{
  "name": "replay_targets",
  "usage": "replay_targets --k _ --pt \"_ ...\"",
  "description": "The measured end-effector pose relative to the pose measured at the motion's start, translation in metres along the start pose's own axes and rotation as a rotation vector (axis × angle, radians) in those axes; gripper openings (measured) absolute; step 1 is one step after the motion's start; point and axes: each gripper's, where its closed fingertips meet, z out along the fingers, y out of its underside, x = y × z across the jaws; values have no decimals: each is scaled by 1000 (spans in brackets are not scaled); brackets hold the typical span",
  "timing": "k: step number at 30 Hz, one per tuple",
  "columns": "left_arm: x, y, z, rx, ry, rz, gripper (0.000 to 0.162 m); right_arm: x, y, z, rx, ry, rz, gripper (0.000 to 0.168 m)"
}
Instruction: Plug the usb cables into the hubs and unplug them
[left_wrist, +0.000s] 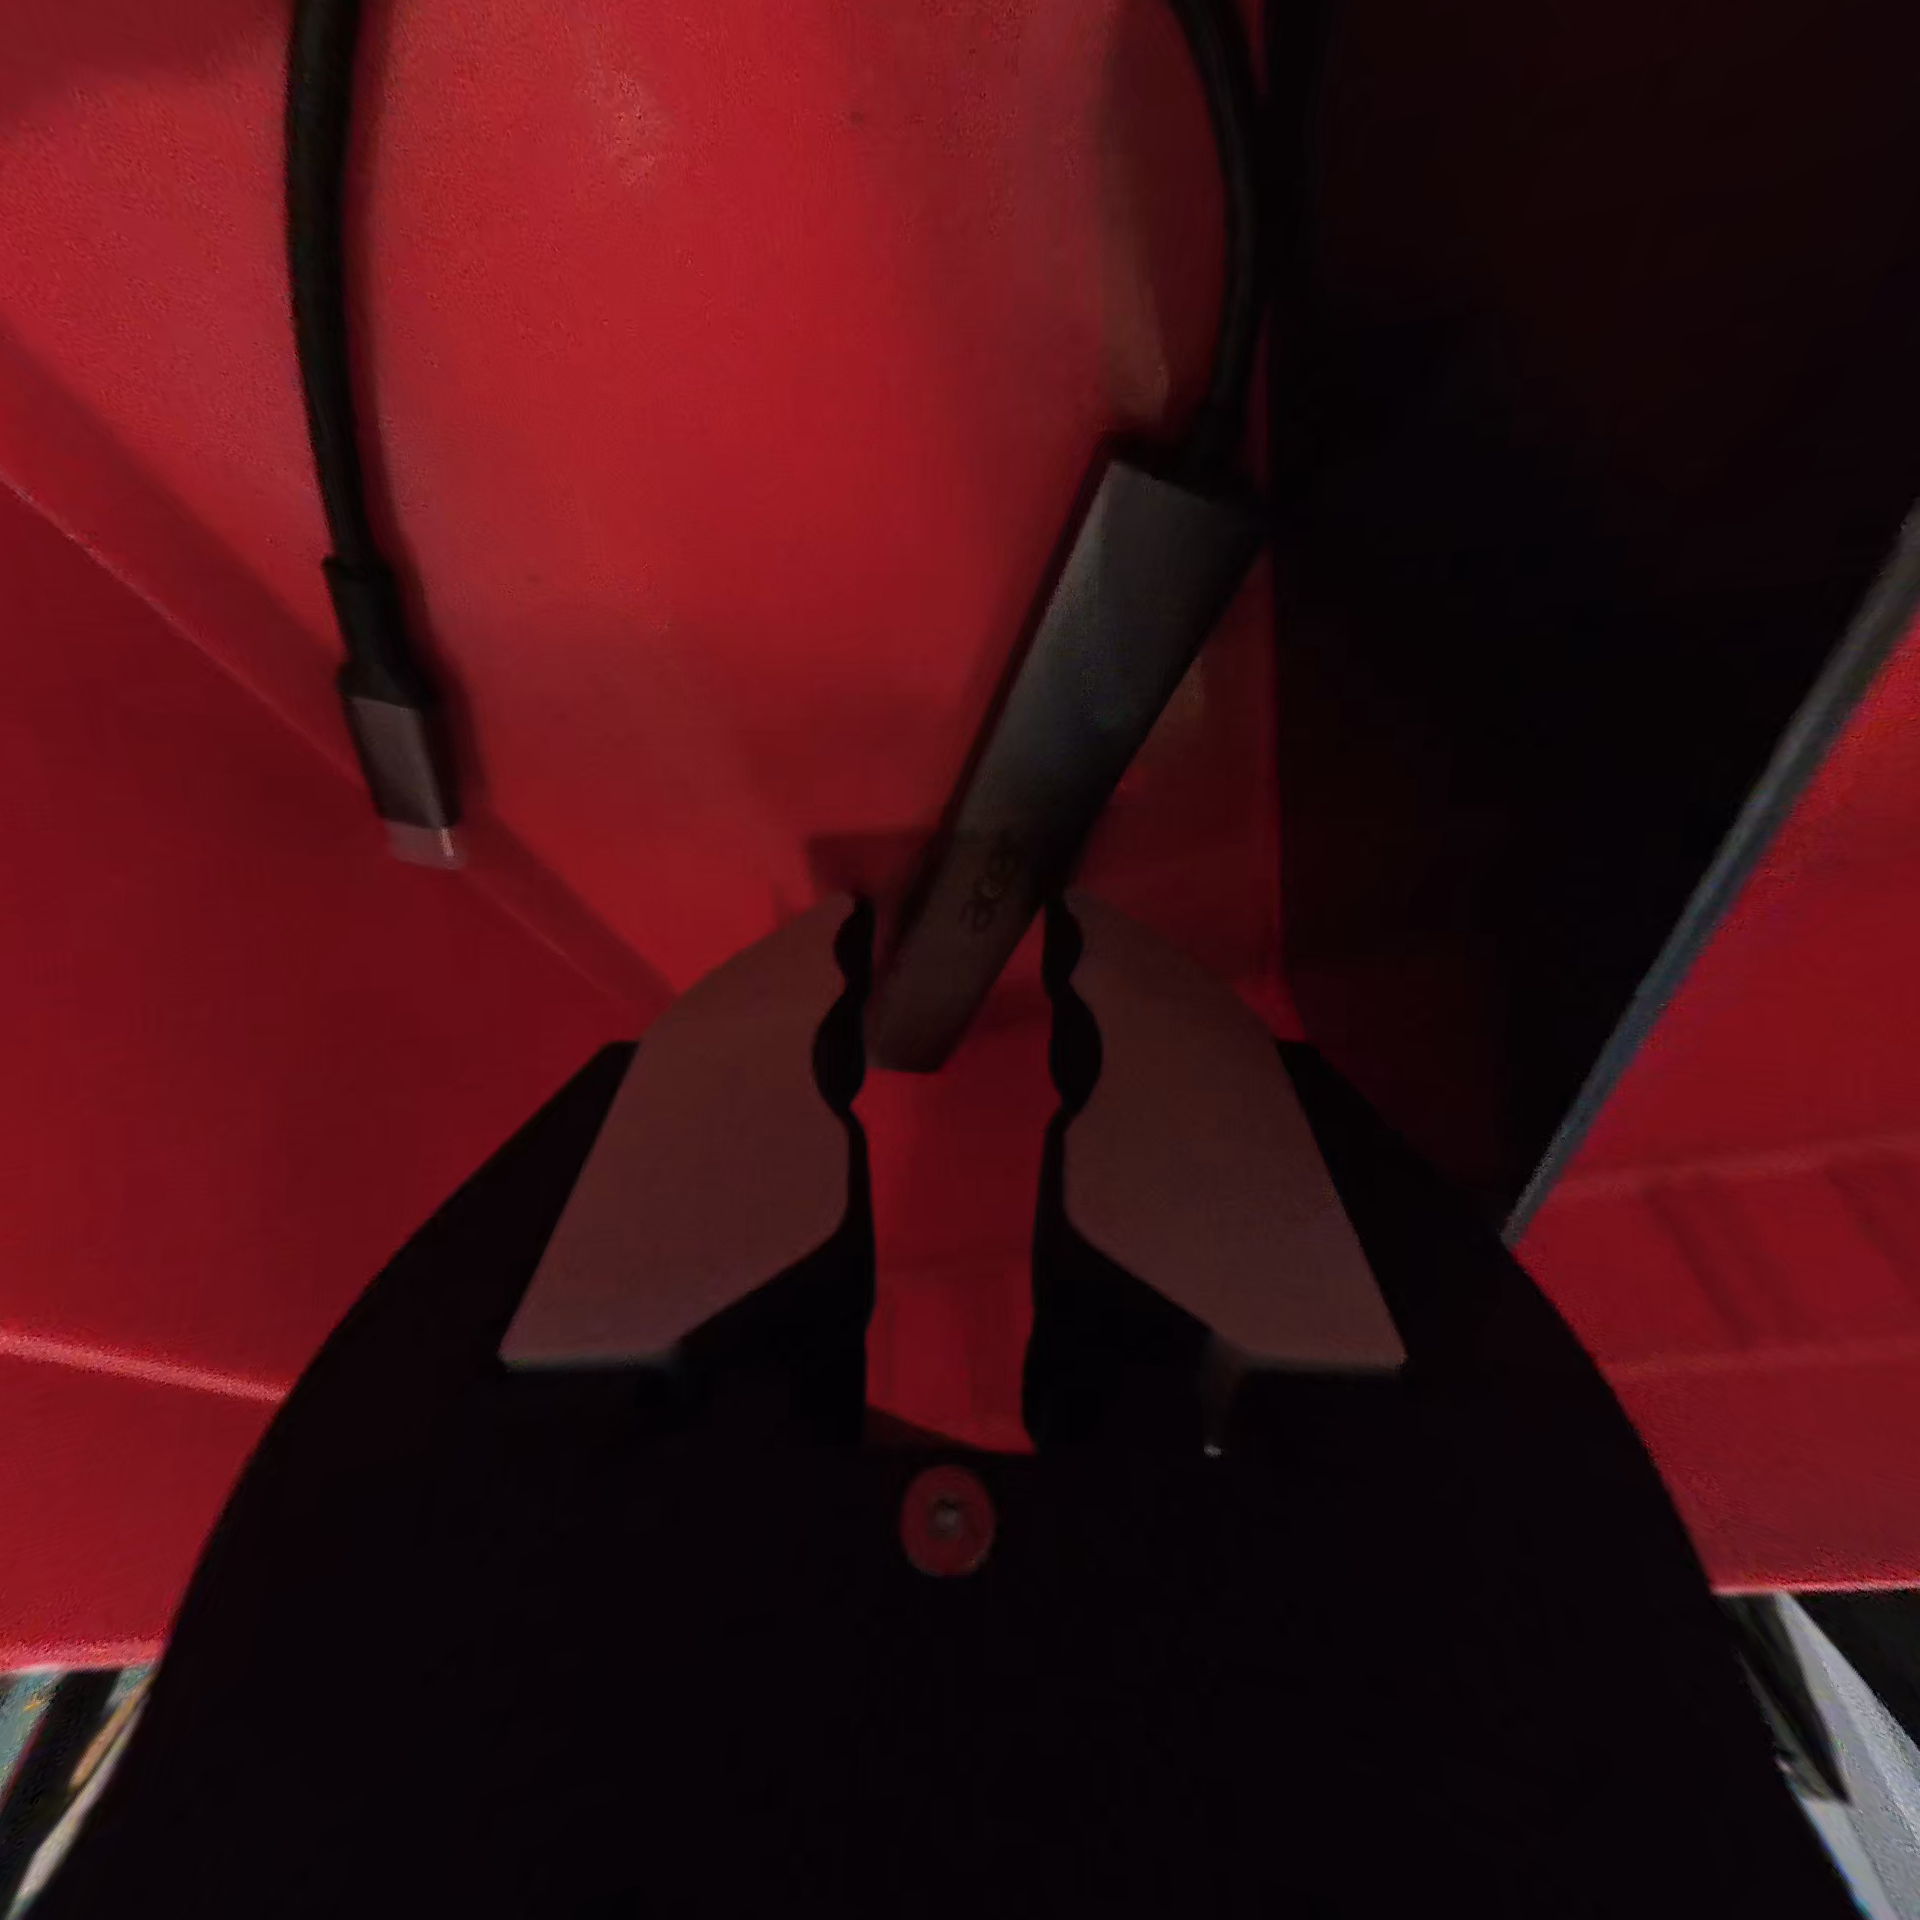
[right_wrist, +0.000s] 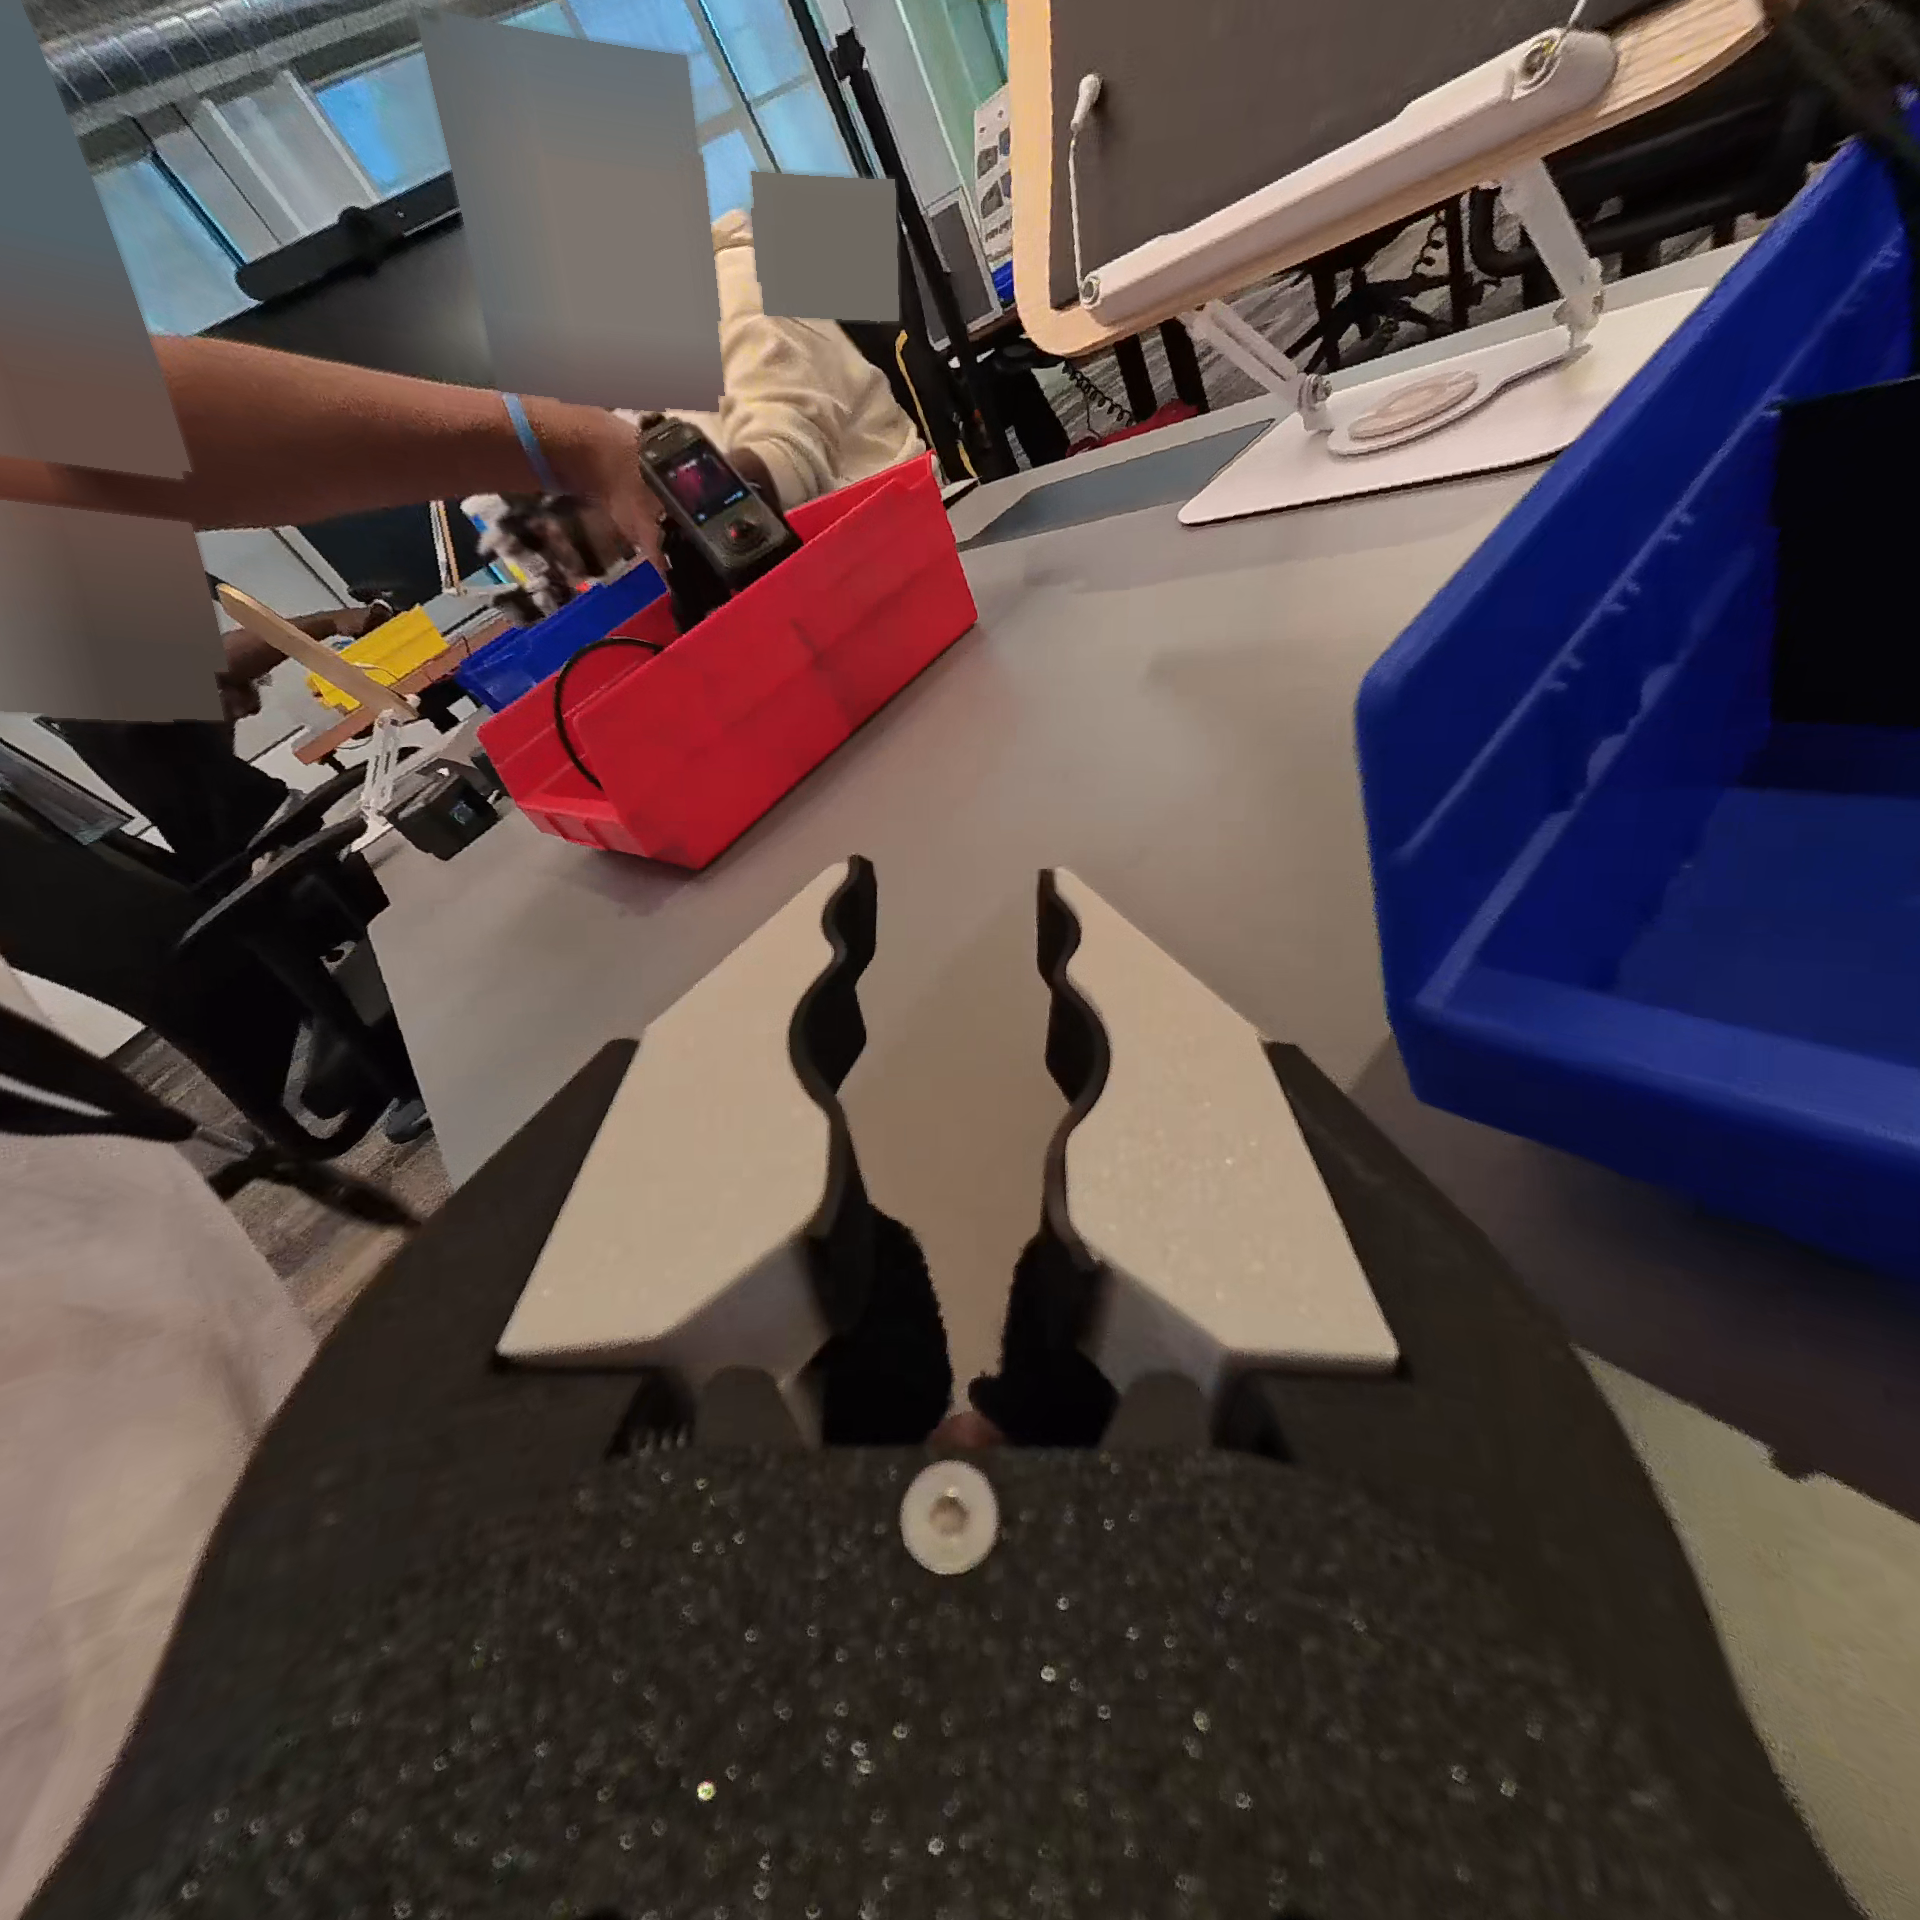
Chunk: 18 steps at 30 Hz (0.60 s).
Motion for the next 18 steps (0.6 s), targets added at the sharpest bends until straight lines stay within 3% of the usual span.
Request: replay_targets --k 3,9,14,18 --pt "0 1 0 8 -32 27 26 -6 5 4 -25 -15 -14 29" --pt "5 0 -16 78 -28 -116 23 -16 11 13 -61 -15 -93 29" --pt "3 5 -93 153 -50 -196 22 -34 10 38 -121 -53 -346 29" --pt "21 -6 -163 177 41 -228 22 -66 -11 73 -140 -101 -761 34"
